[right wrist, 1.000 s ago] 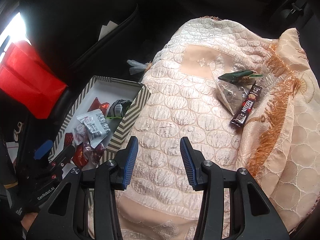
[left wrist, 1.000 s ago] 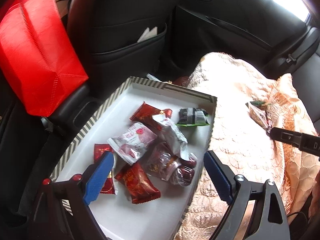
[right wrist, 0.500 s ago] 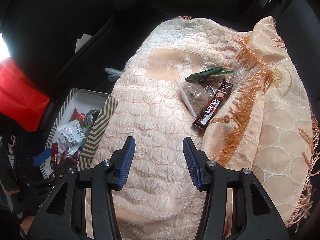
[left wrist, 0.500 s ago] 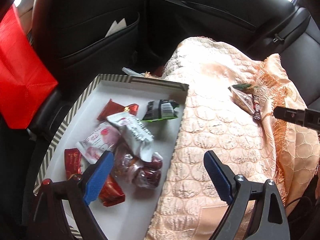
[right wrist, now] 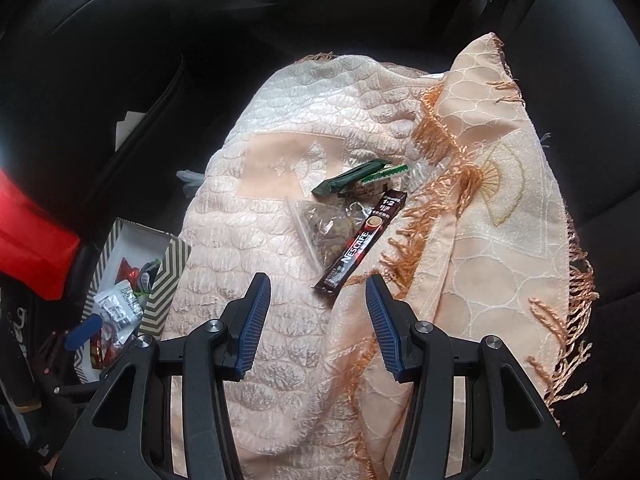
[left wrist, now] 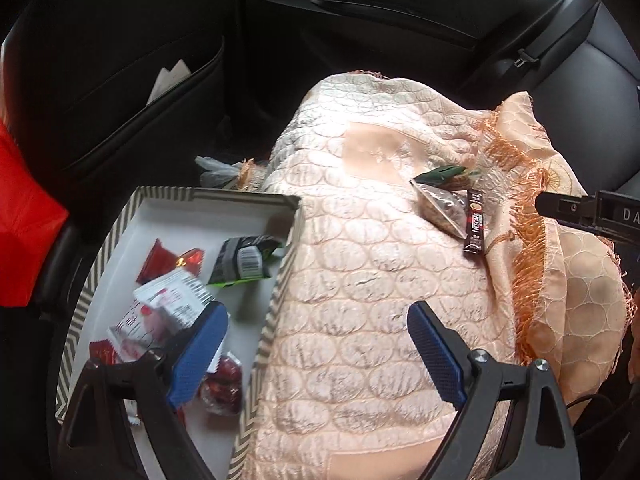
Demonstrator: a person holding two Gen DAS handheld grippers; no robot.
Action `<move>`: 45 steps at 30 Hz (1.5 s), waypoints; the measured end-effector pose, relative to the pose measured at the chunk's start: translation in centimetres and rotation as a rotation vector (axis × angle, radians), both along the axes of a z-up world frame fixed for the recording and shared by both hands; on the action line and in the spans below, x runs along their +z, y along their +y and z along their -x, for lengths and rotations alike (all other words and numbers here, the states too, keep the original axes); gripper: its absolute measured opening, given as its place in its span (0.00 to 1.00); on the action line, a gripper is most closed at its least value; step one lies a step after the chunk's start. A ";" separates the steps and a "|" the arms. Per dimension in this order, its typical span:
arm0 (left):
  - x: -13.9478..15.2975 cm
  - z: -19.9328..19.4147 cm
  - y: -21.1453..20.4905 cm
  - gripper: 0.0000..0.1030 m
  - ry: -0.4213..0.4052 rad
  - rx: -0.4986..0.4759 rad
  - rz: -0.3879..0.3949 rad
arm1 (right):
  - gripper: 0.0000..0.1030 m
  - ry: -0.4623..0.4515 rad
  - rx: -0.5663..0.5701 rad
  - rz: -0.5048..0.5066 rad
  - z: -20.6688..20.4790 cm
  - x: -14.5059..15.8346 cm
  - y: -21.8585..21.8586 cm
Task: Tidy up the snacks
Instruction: 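Withdraw both open grippers from the tray over the shawl snacks, then reach the left gripper down and grasp the clear zip bag of nuts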
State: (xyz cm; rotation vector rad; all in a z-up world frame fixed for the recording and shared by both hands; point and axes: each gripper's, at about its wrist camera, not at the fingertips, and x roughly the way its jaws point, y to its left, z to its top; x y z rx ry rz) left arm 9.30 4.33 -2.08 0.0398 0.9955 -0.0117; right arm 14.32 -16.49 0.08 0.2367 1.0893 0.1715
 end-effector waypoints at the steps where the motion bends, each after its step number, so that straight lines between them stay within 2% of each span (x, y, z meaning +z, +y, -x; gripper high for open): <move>1: -0.1 -0.3 -0.3 0.90 0.004 -0.005 0.000 | 0.48 0.001 -0.006 -0.002 -0.2 0.0 -0.3; 10: -1.4 -4.0 -2.8 0.90 0.055 -0.017 0.052 | 0.48 0.004 -0.025 0.010 -2.4 0.2 -1.7; 14: -2.0 -6.1 -3.8 0.90 0.090 -0.009 0.088 | 0.48 0.024 -0.023 -0.011 -3.3 -0.5 -2.0; 23: -3.5 -10.6 -6.3 0.90 0.131 0.004 0.106 | 0.48 0.038 -0.064 -0.043 -4.5 -1.7 -3.8; 30: -5.3 -13.7 -7.8 0.90 0.188 0.026 0.156 | 0.48 0.014 -0.096 -0.077 -5.7 -1.5 -4.7; 39: -8.5 -16.1 -10.9 0.90 0.262 0.026 0.164 | 0.48 0.015 -0.131 -0.096 -5.7 -1.6 -5.5; 45: -9.3 -16.7 -12.2 0.90 0.260 0.015 0.168 | 0.48 0.031 -0.144 -0.101 -5.7 -1.9 -5.8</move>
